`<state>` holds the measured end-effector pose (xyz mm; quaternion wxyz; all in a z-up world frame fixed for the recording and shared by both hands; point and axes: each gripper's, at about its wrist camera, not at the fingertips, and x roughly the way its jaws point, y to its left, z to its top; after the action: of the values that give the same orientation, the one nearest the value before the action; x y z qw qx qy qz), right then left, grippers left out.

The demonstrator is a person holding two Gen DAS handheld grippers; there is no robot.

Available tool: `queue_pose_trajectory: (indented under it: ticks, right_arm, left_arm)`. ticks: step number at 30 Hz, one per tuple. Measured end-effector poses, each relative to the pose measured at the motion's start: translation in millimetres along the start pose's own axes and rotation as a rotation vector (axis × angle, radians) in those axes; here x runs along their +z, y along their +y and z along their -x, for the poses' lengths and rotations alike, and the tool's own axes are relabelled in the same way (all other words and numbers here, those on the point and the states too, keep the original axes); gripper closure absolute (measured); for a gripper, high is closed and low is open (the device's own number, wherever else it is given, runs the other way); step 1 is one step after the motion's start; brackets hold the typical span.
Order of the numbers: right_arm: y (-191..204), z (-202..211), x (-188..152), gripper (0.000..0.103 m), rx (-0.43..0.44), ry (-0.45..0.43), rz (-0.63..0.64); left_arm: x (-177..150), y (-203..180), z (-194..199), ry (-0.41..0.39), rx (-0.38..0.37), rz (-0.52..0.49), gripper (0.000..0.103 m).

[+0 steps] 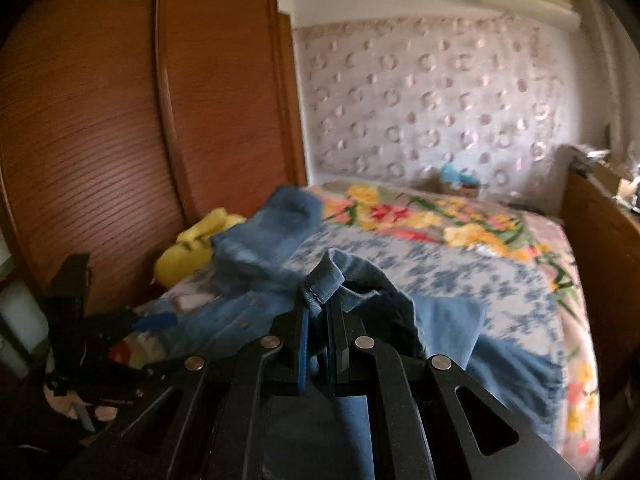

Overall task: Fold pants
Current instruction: 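Lift the held cuff with the right gripper and fold the leg over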

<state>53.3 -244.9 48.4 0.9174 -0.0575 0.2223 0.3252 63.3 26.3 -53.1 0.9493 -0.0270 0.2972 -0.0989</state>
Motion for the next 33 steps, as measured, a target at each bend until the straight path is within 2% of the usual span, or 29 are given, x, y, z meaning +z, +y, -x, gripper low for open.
queue_pose_trajectory:
  ticks: [3,7,11,21,28,33]
  right_arm:
    - [1.5,-15.4,-4.8,0.076,-0.027,0.049,0.010]
    - [-7.7,-17.9,-6.5,0.069,-0.040,0.068,-0.005]
    - [-3.9,-12.8,5.6,0.061,-0.076,0.065,-0.018]
    - [-22.4,-42.3,-11.8,0.055,-0.160,0.151,-0.097]
    - [-36.7,-63.4,-8.9,0.055,-0.156,0.185,-0.179]
    - [-39.4,-77.2,-3.5,0.055,-0.144,0.205,-0.198]
  left_arm:
    - [-1.7,1.4,-1.3,0.002,0.004,0.004,0.025]
    - [-3.7,2.2,-6.7,0.009,-0.012,0.016,0.025]
    - [-5.9,-2.4,-14.1,0.025,-0.027,0.009,0.025]
    - [0.2,-25.5,-29.6,0.046,-0.065,-0.038,0.025]
    - [7.5,-41.5,-42.3,0.068,-0.105,-0.075,0.025]
    - [7.6,-47.2,-58.4,0.107,-0.140,-0.064,0.025]
